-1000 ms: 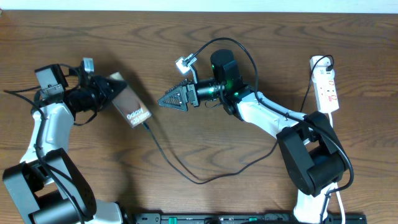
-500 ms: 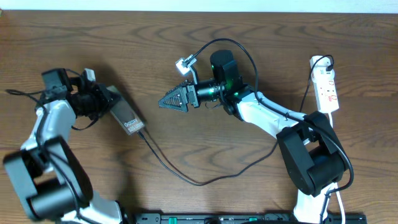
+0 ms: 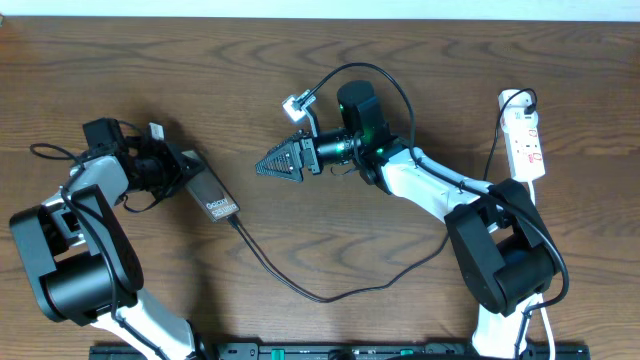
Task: Plug charger to phone and switch on socket
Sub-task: 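Lower the phone onto the table with the left gripper, then hold the phone flat on the table with the left gripper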
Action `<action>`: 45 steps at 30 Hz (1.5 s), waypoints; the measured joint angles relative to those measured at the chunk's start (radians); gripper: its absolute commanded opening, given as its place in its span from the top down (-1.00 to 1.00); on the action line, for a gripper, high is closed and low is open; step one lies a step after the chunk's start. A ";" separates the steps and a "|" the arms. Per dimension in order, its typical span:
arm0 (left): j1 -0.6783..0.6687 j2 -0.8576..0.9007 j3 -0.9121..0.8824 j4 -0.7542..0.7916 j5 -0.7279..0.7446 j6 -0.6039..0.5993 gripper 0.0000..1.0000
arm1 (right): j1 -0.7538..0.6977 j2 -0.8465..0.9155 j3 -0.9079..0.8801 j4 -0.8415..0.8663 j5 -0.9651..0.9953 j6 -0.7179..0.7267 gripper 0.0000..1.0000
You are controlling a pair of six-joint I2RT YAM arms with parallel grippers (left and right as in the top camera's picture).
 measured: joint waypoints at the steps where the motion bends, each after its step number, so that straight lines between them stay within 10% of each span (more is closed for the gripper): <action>1: 0.000 0.000 0.000 -0.003 0.000 0.000 0.85 | 0.000 0.000 0.000 -0.003 0.000 -0.001 -0.98; 29: 0.000 0.045 0.000 -0.037 -0.006 -0.042 0.84 | 0.000 0.000 0.000 -0.014 0.003 -0.007 -0.99; 45: 0.000 0.045 0.002 -0.072 0.023 -0.038 0.45 | 0.000 0.000 0.000 -0.014 0.003 -0.007 -0.99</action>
